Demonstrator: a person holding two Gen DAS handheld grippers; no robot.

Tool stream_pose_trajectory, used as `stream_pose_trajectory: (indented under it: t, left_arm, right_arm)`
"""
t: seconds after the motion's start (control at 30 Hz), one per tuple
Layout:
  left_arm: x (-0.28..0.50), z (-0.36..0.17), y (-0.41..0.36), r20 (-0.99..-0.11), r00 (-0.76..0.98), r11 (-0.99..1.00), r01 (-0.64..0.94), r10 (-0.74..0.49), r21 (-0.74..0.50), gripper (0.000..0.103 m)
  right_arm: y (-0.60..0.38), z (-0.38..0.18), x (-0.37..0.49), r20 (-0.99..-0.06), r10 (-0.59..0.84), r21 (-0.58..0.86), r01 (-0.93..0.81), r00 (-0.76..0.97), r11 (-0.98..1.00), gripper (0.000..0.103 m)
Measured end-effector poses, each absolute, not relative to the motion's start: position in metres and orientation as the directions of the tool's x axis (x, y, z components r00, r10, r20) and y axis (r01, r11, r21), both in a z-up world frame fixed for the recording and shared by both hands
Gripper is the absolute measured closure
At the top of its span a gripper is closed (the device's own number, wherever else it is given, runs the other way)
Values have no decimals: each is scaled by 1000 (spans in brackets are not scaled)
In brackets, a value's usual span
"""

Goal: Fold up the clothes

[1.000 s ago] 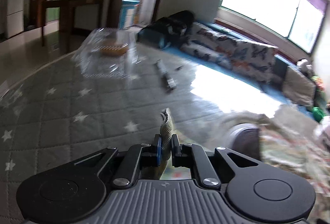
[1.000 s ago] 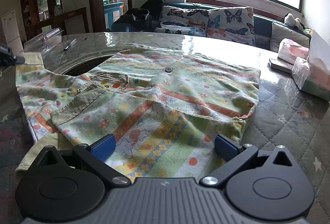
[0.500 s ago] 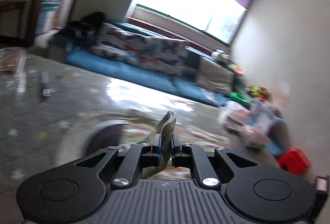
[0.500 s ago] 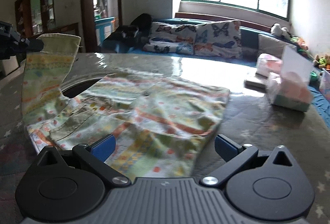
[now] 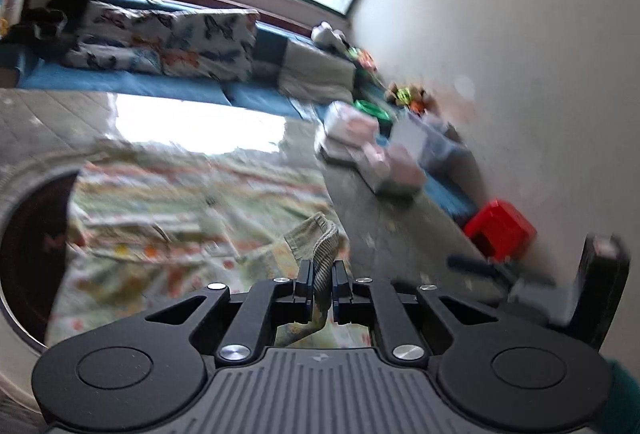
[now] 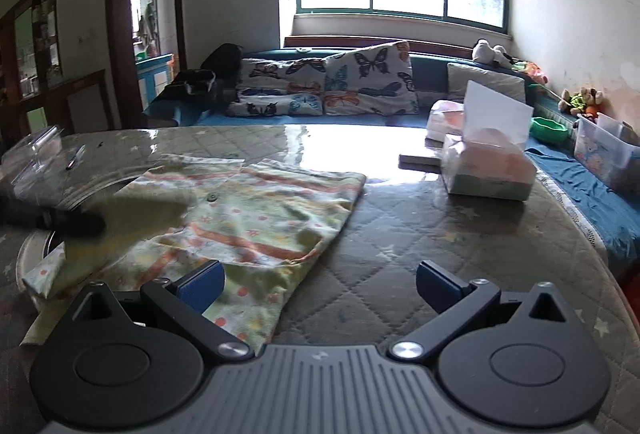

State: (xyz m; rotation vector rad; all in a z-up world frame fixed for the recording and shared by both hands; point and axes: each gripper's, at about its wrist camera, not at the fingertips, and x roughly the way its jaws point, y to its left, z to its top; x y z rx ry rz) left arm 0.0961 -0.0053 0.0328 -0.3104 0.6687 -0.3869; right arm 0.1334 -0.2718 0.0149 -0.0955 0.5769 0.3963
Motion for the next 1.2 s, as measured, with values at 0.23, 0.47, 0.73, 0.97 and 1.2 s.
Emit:
stream_pose_trajectory:
  t: [0.23, 0.47, 0.73, 0.97, 1.2]
  left_arm:
    - [96, 8, -13, -603, 659, 889, 262, -450, -376, 81]
    - [95, 10, 19, -597, 695, 908, 215, -402, -360, 60]
    - [117, 1, 73, -626, 735, 943, 57, -262, -328, 73]
    - [129, -18, 93, -669, 719, 959, -12, -188, -283, 77]
    - [129, -25, 100, -672, 722, 962, -32, -165, -271, 78]
  right_arm:
    - [-262, 19, 134, -549, 359, 23, -415, 755, 909, 1]
    - [-234, 16, 140, -578, 433, 65, -489, 692, 870, 16]
    - [-200, -7, 155, -653, 480, 116, -549, 586, 828, 43]
    - [-200, -20, 164, -697, 474, 162, -525, 539, 835, 78]
    - [-201, -9, 163, -660, 460, 138, -506, 594, 851, 97]
